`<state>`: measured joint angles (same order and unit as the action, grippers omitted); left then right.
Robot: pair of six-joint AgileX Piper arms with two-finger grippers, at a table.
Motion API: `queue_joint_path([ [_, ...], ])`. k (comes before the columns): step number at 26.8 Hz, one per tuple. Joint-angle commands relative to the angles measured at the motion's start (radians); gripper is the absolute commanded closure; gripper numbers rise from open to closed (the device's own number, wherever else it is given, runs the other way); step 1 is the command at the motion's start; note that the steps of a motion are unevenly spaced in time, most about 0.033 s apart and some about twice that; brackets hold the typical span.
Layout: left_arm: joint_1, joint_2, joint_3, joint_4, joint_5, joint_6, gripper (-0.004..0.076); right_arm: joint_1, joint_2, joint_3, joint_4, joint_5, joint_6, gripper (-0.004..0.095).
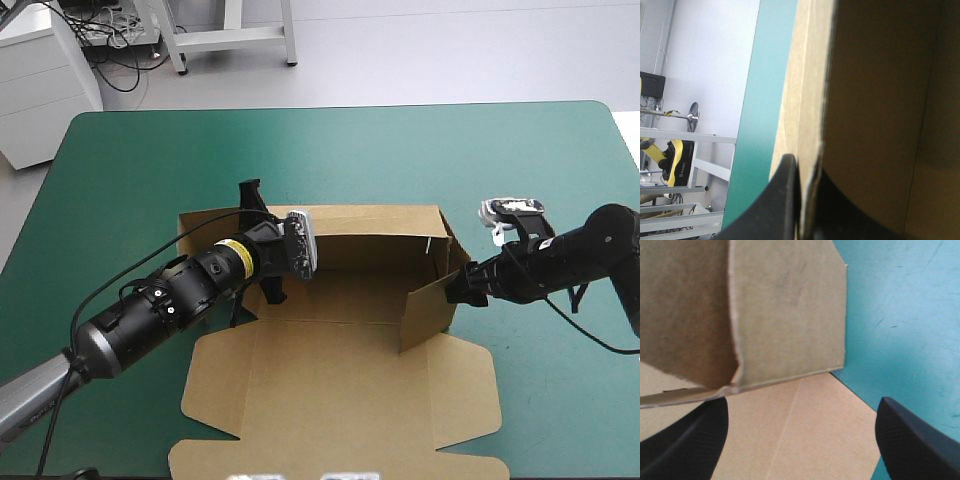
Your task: Fold the box
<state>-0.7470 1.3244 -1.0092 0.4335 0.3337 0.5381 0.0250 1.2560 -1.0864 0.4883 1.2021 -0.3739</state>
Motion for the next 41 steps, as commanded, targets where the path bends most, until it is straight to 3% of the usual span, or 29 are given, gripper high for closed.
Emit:
queue_joint_path([
  [1,-0.006,-0.001,-0.007,-0.052,0.062,-0.038,0.0756,-0.003,-0.050,0.029,0.100,-0.047,-0.082,0.0174],
  [7,-0.006,0.021,-0.007,-0.087,0.080,-0.038,0.0756,0.041,-0.051,0.048,0.166,-0.167,-0.214,0.0174],
  [18,-0.006,0.035,-0.007,-0.104,0.123,-0.038,0.0756,0.276,-0.050,0.048,0.003,-0.340,-0.117,0.0174],
  [30,-0.006,0.039,0.000,-0.105,0.162,-0.030,0.0756,0.303,-0.039,0.048,-0.025,-0.433,-0.109,0.0175],
  [38,-0.006,0.039,0.082,-0.113,0.167,-0.016,0.0756,0.338,-0.024,0.048,-0.049,-0.494,-0.109,0.0320],
  [41,-0.006,0.039,0.084,-0.132,0.167,-0.008,0.0756,0.338,-0.022,0.048,-0.068,-0.494,-0.109,0.0416],
])
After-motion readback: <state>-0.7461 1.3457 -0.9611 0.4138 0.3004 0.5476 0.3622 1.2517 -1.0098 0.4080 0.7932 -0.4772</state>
